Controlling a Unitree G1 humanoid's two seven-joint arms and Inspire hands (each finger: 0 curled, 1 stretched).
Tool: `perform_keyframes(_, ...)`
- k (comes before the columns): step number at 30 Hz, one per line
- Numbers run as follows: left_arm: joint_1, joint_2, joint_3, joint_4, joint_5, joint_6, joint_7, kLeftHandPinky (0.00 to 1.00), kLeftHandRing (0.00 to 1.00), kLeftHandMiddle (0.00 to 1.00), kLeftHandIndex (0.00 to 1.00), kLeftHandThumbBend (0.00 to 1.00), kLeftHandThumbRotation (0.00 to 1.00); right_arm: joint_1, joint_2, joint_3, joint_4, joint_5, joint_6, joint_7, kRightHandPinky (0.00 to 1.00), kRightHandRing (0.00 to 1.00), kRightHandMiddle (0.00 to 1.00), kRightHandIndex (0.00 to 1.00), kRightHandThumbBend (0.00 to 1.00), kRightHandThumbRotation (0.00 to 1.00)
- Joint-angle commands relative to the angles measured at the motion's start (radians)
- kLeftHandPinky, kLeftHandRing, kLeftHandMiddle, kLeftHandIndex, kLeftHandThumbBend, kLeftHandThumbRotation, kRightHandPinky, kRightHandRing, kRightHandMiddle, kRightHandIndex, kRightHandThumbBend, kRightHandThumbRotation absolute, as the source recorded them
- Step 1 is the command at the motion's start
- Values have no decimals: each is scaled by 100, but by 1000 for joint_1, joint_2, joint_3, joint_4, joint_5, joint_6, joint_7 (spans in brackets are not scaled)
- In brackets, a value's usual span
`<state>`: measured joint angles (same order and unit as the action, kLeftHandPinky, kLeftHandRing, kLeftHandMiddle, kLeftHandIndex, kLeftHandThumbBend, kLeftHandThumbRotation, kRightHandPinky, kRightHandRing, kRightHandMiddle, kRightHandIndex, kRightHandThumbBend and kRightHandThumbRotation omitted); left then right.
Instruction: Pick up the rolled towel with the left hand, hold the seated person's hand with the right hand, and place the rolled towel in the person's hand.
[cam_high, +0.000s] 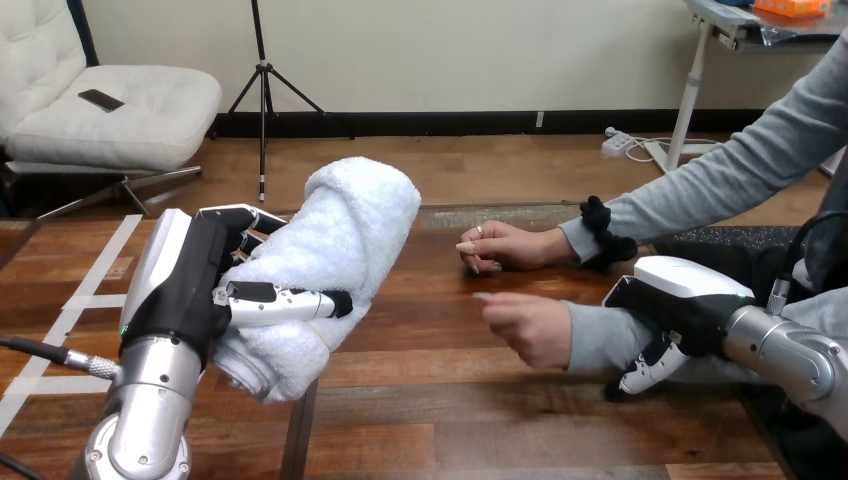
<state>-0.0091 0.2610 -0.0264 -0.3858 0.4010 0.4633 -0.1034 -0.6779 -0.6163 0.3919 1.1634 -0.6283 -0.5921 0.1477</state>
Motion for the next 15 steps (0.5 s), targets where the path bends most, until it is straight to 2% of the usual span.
perform_keyframes(1,-50,7,9,-56,12,-25,17,22,30,38,44,67,0,-49,19,2,-2,10,-4,-8,27,31,36,35,71,0)
perform_keyframes(8,-49,5,13,-54,6,-32,19,21,29,37,44,66,0,-49,19,2,-1,11,-5,-11,26,30,35,35,71,0)
perform_keyframes(15,-49,7,13,-54,6,-34,18,21,29,37,44,66,0,-47,17,-4,2,17,-29,-23,24,28,33,34,70,0)
